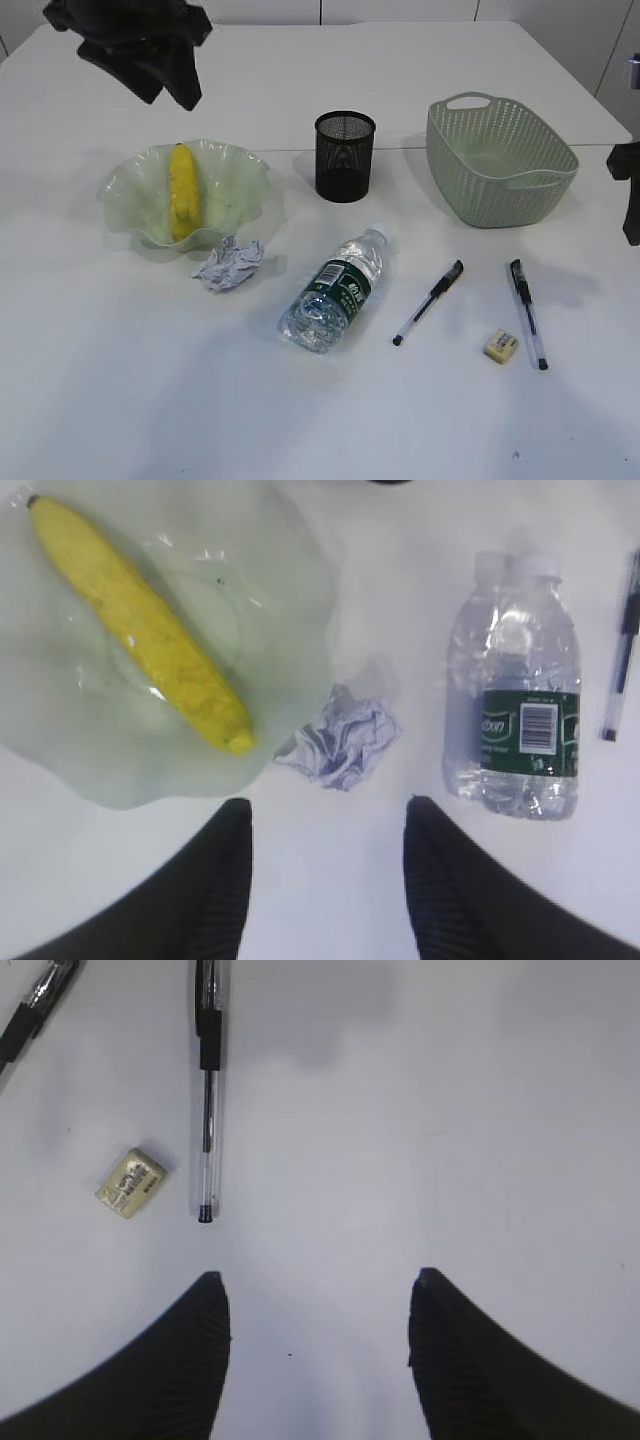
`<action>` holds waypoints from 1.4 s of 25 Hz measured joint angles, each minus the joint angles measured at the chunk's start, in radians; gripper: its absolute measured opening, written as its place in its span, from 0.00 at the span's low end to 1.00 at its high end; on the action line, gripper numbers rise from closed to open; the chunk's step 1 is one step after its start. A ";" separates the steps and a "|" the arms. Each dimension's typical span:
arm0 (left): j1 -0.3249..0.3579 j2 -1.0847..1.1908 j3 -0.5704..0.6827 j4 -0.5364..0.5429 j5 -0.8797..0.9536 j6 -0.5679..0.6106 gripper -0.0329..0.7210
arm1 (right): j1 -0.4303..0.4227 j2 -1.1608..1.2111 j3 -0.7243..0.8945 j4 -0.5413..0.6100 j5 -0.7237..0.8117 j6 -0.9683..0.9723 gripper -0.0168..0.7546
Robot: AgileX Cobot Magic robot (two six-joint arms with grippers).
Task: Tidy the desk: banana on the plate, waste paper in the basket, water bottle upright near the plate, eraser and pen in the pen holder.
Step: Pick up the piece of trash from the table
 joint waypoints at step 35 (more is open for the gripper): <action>-0.111 0.191 0.213 0.088 -0.031 0.026 0.60 | 0.000 0.000 0.000 0.015 0.000 0.000 0.58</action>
